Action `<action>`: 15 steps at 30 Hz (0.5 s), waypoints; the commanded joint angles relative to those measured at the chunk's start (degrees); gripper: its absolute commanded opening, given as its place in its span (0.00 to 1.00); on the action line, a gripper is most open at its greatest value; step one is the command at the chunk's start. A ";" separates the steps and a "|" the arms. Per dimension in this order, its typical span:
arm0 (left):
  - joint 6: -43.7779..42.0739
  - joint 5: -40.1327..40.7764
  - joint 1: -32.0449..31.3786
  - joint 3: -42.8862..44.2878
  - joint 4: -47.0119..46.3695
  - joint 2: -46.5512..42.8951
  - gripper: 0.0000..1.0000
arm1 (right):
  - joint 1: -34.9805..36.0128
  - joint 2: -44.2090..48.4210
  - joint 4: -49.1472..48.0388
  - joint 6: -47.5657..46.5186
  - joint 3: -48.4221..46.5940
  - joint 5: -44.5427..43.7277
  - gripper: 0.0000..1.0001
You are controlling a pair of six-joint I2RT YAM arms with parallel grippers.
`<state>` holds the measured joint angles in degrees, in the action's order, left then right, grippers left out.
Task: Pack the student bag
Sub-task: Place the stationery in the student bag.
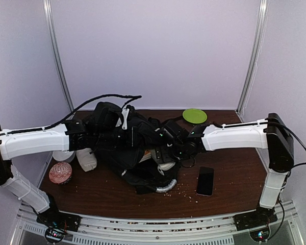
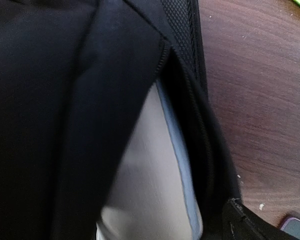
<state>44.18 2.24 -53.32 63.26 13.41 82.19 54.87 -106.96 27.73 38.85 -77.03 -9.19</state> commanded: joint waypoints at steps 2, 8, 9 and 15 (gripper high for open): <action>-0.68 -3.54 -1.17 3.64 -7.87 1.09 0.00 | -0.47 10.03 -2.48 1.38 5.30 2.89 0.95; -0.38 -3.57 -1.17 4.54 -7.94 2.63 0.00 | -0.42 20.60 -10.98 11.53 18.20 6.22 0.90; -0.21 -3.44 -1.17 4.50 -8.10 2.71 0.00 | -0.42 21.95 -14.53 15.75 21.24 7.38 0.87; 0.73 -3.07 -1.17 4.42 -8.58 2.84 0.00 | -0.40 23.84 -31.81 28.83 32.14 9.76 0.68</action>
<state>44.25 1.43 -53.74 65.17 12.88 85.21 54.72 -82.72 8.45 57.39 -47.99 -1.48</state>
